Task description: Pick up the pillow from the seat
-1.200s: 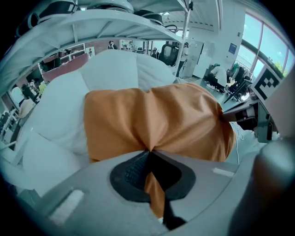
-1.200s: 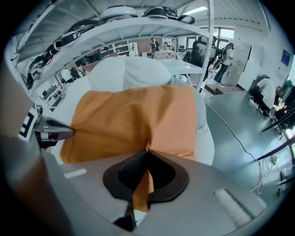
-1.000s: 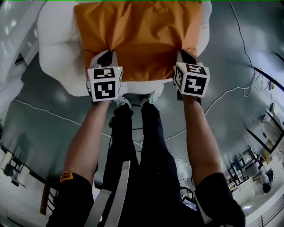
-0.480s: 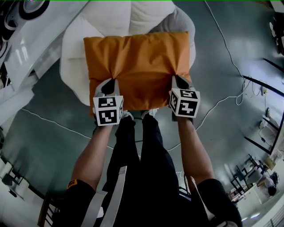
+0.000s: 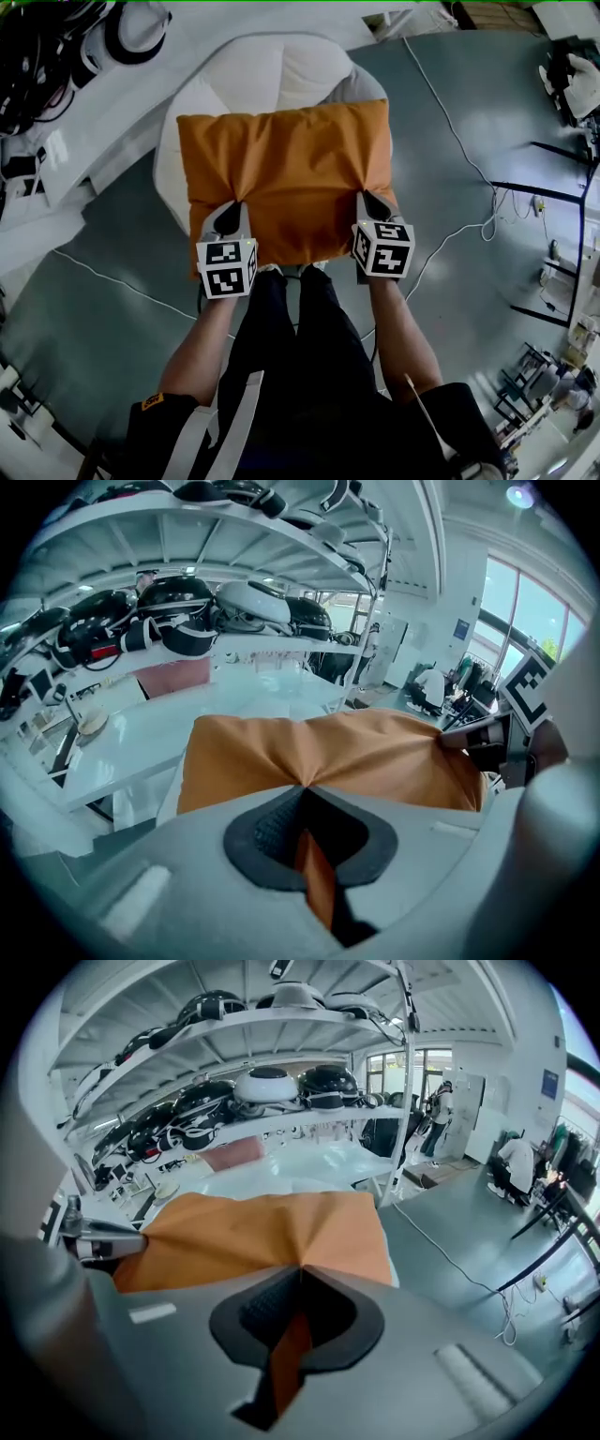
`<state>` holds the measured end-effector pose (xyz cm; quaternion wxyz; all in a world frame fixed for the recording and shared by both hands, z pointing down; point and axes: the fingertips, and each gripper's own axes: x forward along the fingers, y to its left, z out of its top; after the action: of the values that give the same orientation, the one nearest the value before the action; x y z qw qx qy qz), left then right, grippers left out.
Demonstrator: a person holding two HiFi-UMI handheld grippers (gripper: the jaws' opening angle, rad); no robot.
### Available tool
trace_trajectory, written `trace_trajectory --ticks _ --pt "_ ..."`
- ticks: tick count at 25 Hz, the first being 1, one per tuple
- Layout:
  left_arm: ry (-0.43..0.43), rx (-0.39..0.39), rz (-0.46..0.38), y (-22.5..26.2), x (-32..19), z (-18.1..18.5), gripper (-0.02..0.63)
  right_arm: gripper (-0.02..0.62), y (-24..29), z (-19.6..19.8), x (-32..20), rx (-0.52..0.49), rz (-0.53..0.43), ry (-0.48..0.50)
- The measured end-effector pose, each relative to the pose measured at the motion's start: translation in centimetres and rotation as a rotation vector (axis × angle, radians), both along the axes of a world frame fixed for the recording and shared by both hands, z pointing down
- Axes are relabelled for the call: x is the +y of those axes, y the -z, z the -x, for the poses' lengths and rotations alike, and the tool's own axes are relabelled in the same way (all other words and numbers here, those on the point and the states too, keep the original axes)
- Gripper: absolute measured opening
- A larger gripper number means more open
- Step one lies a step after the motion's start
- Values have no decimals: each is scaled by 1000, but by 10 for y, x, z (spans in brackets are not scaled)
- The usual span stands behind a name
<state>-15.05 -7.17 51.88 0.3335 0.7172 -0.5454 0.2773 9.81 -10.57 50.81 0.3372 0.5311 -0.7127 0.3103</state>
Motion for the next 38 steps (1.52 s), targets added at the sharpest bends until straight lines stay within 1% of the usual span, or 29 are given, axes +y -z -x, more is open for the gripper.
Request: trace_trajectory --ticks 5,11,14,17,21,25,31,38 --pt "0 8 -39 46 17 8 12 9 49 8 17 -6 -51 -3" --pt "0 -3 -58 84 44 12 12 10 87 12 43 -34 -86 0" --pt "14 -20 -72 93 58 11 12 11 92 11 56 -55 -95 29" --pt "50 -33 -96 101 75 9 12 11 94 9 67 -70 -97 82" --pt "107 -27 -126 123 104 -8 12 11 119 -5 83 -69 -124 159" --pt "151 -31 -161 153 132 -28 12 11 150 -22 100 -87 -168 210" --pt "200 -33 -255 199 162 -57 11 11 191 -49 120 -113 -245 256" --pt "234 -49 -354 246 193 -77 9 9 240 -69 147 -144 -356 283"
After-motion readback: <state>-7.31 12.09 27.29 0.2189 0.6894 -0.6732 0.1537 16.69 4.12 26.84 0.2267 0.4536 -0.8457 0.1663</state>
